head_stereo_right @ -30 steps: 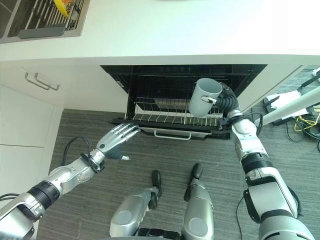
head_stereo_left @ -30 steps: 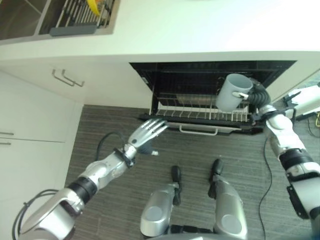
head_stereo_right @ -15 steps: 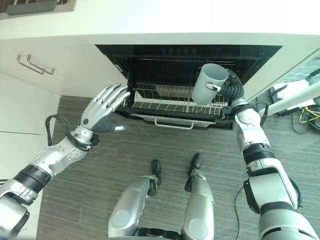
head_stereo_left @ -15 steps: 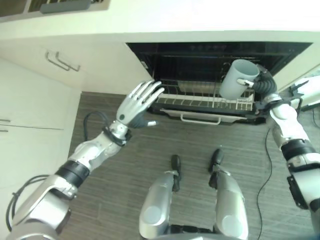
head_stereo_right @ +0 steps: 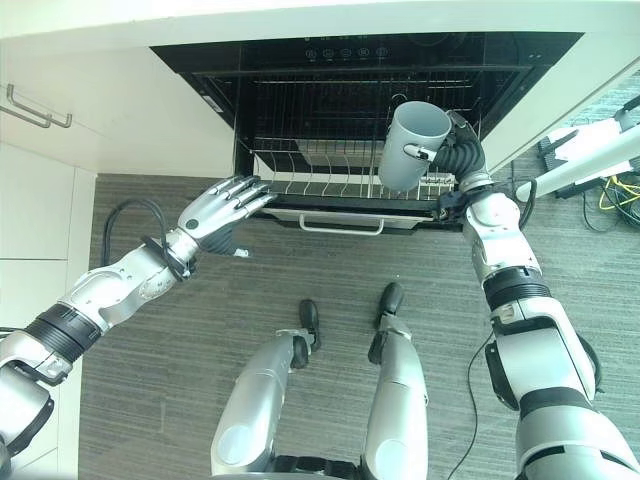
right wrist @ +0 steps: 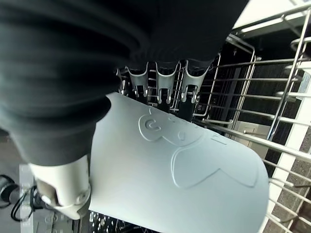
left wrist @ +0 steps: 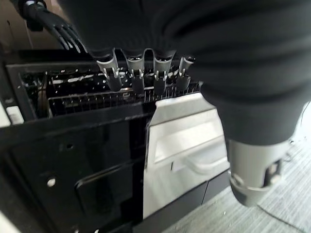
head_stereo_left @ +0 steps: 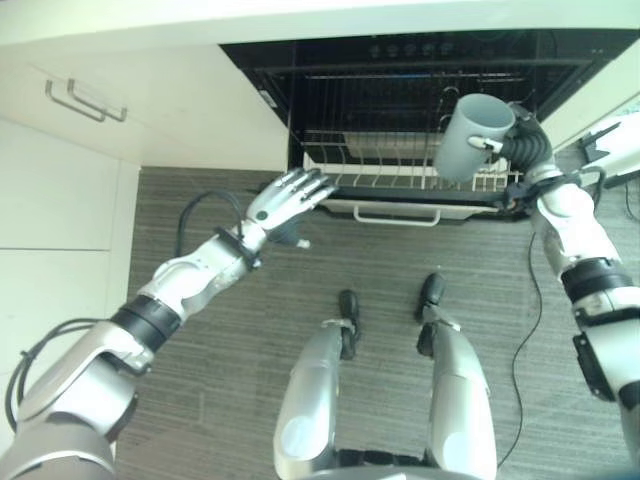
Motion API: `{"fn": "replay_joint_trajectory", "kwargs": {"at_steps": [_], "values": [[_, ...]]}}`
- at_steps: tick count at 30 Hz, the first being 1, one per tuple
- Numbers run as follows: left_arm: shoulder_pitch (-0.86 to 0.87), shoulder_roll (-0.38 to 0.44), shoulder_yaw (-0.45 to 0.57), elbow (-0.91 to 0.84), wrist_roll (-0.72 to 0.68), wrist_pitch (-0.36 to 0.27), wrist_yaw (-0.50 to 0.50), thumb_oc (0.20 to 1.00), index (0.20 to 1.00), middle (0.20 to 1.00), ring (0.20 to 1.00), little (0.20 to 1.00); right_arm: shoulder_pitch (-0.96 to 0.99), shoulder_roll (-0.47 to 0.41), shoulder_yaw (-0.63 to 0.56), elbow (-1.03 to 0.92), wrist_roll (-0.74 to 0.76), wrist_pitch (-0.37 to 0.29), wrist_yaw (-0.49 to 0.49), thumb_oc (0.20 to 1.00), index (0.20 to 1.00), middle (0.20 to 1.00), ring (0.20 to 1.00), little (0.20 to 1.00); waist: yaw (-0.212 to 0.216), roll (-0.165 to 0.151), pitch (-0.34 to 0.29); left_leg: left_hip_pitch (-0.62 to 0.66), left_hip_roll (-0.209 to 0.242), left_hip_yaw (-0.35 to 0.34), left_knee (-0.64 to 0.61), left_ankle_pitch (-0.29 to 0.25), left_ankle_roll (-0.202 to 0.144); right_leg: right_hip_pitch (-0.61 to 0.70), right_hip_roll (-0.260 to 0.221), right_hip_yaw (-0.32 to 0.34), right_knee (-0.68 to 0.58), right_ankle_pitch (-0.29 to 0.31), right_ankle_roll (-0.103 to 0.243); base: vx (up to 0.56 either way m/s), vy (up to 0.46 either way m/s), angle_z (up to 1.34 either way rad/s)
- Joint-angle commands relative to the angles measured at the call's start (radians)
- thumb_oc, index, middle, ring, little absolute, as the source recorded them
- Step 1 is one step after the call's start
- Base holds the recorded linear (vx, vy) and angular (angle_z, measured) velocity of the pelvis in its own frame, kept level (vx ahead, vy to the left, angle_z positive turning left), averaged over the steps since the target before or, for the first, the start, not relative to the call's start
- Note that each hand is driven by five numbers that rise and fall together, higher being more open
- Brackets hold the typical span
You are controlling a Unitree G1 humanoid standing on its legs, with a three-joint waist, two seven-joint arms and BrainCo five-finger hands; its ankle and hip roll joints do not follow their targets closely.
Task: Place the dishes in the dishwasher.
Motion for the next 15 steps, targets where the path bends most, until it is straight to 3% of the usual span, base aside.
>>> {"fn": "replay_joint_trajectory", "kwargs": {"at_steps": [1, 8, 15], "values": [[0.007, 0.041, 0.017, -0.094, -0.050, 0.023, -0.029, 1.000, 1.000, 1.000, 1.000, 1.000, -0.066, -0.057, -0.003, -0.025, -0.030, -0.018, 0.003, 0.200, 0.200, 0.200, 0.200, 0.200, 0.013, 0.021, -0.031, 0.000, 0.028, 0.019, -0.094, 0.088, -0.015, 0.032, -0.056, 0.052, 0.175, -0.179, 0.079, 0.03, 0.007, -0.02], [-0.017, 0.040, 0.015, -0.114, -0.058, 0.034, -0.077, 1.000, 1.000, 1.000, 1.000, 1.000, -0.100, -0.060, 0.003, 0.009, -0.015, 0.004, 0.007, 0.200, 0.200, 0.200, 0.200, 0.200, 0.016, 0.028, -0.031, -0.027, 0.024, 0.015, -0.088, 0.090, -0.017, 0.004, -0.057, 0.054, 0.179, -0.177, 0.076, 0.04, -0.001, -0.02], [-0.038, 0.035, 0.001, -0.130, -0.071, 0.042, -0.093, 1.000, 1.000, 1.000, 1.000, 1.000, -0.152, -0.056, 0.026, 0.062, -0.051, -0.016, -0.025, 0.200, 0.200, 0.200, 0.200, 0.200, 0.027, 0.043, -0.031, -0.042, 0.020, 0.011, -0.097, 0.097, -0.017, -0.013, -0.064, 0.049, 0.176, -0.173, 0.075, 0.05, 0.011, -0.01]]}}
